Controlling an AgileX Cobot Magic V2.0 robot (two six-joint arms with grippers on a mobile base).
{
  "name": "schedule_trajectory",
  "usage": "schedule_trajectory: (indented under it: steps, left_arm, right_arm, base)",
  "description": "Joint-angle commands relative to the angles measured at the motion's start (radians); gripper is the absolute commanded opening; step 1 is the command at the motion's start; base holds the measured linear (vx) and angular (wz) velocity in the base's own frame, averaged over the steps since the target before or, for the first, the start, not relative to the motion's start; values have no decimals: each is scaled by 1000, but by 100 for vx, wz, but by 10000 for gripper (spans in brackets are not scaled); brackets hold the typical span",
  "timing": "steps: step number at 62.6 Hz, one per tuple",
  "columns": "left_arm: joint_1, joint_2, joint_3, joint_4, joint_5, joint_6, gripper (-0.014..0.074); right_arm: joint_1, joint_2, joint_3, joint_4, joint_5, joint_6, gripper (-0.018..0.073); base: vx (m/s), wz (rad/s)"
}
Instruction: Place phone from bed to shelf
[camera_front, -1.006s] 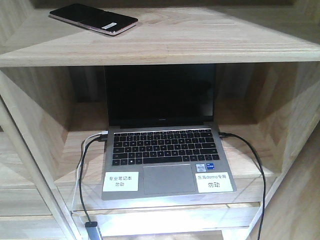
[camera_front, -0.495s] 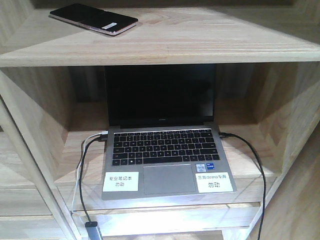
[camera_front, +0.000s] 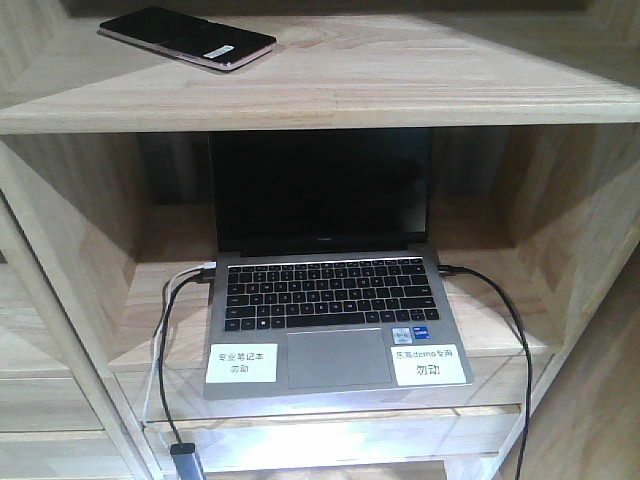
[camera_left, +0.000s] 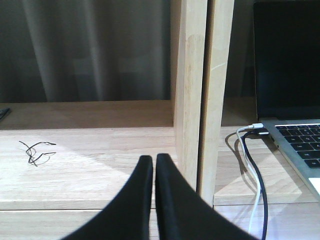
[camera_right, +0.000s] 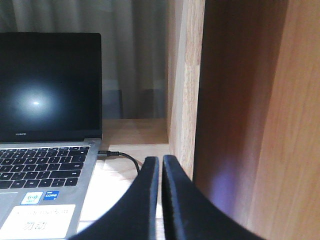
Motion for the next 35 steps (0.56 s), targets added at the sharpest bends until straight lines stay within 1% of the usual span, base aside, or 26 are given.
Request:
schedule_trajectory:
  steps: [1,35]
  left_arm:
    - [0,-8,7,-9,-70,0,1]
    - [0,-8,7,-9,-70,0,1]
  right_arm:
    - [-6,-13,10,-8,-75,-8,-5]
    - [-6,-13,10,-8,-75,-8,-5]
  base:
    - [0,0]
    - [0,0]
